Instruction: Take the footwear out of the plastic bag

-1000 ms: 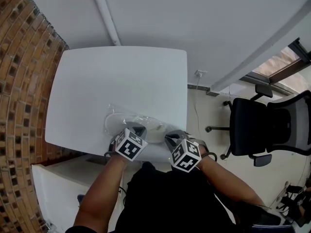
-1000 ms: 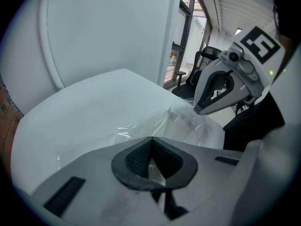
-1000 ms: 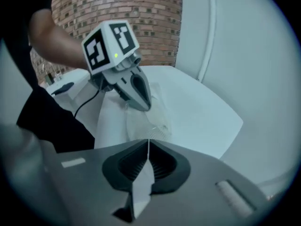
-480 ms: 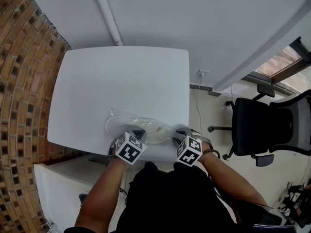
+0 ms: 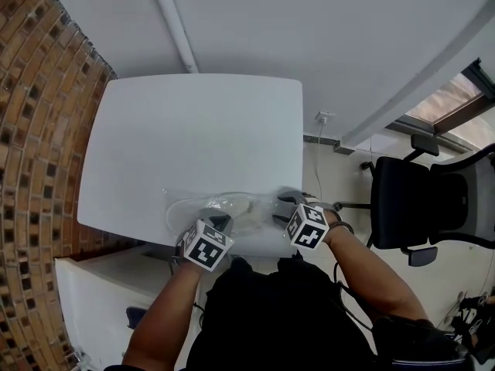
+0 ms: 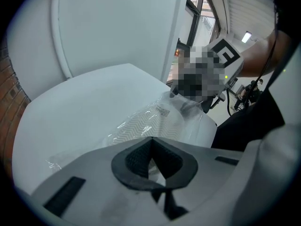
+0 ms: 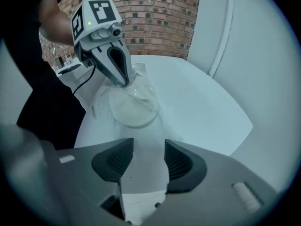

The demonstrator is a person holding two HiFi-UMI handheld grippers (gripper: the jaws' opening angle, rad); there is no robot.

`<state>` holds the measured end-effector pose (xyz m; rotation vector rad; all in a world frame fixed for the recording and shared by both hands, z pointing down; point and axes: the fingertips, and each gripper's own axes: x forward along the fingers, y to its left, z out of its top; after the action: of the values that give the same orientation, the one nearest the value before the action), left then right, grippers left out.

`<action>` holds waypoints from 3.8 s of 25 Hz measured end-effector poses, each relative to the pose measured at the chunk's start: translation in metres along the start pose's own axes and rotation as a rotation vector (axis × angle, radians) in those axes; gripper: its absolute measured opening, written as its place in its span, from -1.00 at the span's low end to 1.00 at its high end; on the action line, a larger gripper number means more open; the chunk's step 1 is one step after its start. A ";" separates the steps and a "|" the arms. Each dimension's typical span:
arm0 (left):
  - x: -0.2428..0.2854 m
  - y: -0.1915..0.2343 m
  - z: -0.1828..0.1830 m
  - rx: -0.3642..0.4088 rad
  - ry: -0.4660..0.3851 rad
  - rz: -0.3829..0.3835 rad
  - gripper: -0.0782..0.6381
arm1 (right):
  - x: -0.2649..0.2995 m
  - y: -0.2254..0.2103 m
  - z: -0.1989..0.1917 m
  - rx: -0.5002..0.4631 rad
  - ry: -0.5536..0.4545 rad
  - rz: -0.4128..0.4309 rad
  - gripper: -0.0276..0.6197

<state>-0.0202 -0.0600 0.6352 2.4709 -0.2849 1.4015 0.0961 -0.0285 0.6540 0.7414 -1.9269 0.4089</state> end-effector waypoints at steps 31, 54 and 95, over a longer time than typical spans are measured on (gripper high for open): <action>-0.055 0.103 -0.083 -0.219 -0.039 0.296 -0.76 | -0.006 0.011 0.031 0.723 -0.201 0.254 -0.46; -0.054 0.108 -0.085 -0.364 -0.176 0.188 -0.76 | 0.016 0.002 0.038 0.954 -0.155 0.356 -0.41; -0.074 0.133 -0.047 -0.231 -0.219 0.294 -0.71 | -0.050 -0.066 0.042 1.061 -0.480 0.353 -0.77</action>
<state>-0.1367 -0.1670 0.6146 2.4586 -0.8382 1.1198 0.1267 -0.0864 0.5881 1.2331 -2.2299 1.6727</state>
